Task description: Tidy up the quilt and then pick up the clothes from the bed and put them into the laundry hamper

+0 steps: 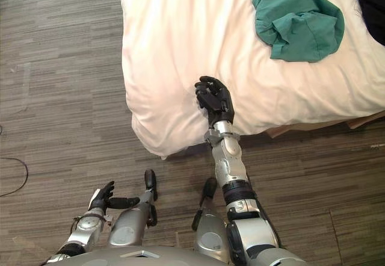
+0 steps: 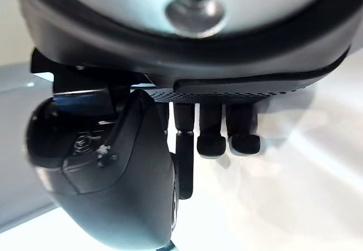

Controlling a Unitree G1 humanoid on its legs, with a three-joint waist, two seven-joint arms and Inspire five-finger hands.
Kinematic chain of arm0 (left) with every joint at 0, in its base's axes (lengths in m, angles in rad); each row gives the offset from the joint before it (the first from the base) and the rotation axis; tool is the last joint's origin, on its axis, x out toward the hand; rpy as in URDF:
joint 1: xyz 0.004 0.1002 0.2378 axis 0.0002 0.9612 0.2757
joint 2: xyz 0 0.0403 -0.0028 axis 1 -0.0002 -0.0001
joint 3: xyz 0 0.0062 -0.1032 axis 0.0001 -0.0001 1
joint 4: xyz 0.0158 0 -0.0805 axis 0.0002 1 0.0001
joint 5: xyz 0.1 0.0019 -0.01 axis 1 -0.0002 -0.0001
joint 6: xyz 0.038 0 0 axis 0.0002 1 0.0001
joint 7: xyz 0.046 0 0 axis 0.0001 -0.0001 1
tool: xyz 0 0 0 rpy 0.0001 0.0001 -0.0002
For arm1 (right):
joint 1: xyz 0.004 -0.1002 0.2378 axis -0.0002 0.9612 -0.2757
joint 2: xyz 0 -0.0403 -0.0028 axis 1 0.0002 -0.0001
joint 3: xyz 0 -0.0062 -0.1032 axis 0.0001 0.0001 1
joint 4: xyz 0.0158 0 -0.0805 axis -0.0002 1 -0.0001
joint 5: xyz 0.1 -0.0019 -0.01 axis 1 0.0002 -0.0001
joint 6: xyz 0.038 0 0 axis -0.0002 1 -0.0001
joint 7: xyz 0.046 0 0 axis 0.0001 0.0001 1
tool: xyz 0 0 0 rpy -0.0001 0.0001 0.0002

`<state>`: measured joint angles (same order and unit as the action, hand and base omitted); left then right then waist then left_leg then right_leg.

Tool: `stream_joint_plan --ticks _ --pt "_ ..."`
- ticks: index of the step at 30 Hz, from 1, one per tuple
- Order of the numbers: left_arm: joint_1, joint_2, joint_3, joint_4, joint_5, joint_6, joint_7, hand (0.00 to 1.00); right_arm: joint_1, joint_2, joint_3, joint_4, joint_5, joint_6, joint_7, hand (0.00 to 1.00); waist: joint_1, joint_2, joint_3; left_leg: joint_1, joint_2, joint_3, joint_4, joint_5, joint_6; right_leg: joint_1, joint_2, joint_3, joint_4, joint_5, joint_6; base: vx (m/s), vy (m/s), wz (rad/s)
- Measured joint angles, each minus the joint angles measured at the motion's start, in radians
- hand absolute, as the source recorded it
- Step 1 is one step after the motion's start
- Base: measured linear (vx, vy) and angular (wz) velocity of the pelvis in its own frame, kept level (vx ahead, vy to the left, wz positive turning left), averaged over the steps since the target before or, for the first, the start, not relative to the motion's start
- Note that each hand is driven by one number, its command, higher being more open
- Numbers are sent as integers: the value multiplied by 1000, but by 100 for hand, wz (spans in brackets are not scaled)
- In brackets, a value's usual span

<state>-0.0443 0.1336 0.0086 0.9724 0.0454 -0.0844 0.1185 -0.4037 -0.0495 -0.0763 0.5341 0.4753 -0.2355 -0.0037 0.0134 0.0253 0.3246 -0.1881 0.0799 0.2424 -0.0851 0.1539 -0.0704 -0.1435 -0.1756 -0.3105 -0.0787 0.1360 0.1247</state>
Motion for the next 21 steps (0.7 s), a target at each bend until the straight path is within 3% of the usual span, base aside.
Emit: stream_joint_plan --ticks 3,5,9,12,13,17,18,20,21 --pt "-5 5 38 -2 -1 4 -14 100 44 92 -118 37 1 4 11 0 -27 -26 -7 36 -2 29 0 -25 -6 18 -3 29 -1 0 0 31 24 -26" --pt "-7 13 55 -3 -4 2 -17 100 98 135 -254 126 2 38 5 0 -46 -47 -19 53 1 52 0 -37 -7 24 -2 46 -2 -2 -1 57 9 -31" --pt "-2 -10 101 -2 -5 3 -35 100 334 53 -494 374 3 149 -86 0 -59 -47 -25 93 8 112 -1 -61 -7 26 -2 90 0 -11 -3 101 3 -41" --pt "28 -18 147 -1 -5 5 -39 100 551 10 -533 418 1 178 -95 0 -86 -43 -28 176 25 179 -3 -85 -28 70 9 125 0 -16 1 135 -23 -65" --pt "33 -20 157 -2 -5 3 -40 100 596 3 -534 424 -2 181 -94 100 -96 -39 -33 200 34 195 -4 -93 -33 85 18 126 0 -16 1 97 -41 -58" --pt "35 -33 163 -7 -2 -2 -46 100 668 -8 -470 435 -42 205 -88 100 -104 -29 -67 258 46 244 1 -112 -49 95 40 160 15 -35 -12 24 -51 -50" --pt "35 -50 163 -8 -1 -2 -48 100 663 -6 -420 435 -51 211 -71 100 -104 -27 -68 260 54 242 50 -141 -48 89 38 178 57 -58 -15 -8 -20 -42" --pt "55 -80 163 -17 -1 -2 -55 100 637 -4 -348 433 -77 212 -34 100 -86 -28 -82 200 87 160 273 -249 -49 48 27 216 145 -94 -16 -72 21 -59" --pt "73 -101 159 -21 -7 1 -57 100 613 -8 -314 423 -78 210 -8 100 -68 -17 -91 122 120 46 533 -349 -60 17 28 252 202 -117 -22 -132 77 -84"
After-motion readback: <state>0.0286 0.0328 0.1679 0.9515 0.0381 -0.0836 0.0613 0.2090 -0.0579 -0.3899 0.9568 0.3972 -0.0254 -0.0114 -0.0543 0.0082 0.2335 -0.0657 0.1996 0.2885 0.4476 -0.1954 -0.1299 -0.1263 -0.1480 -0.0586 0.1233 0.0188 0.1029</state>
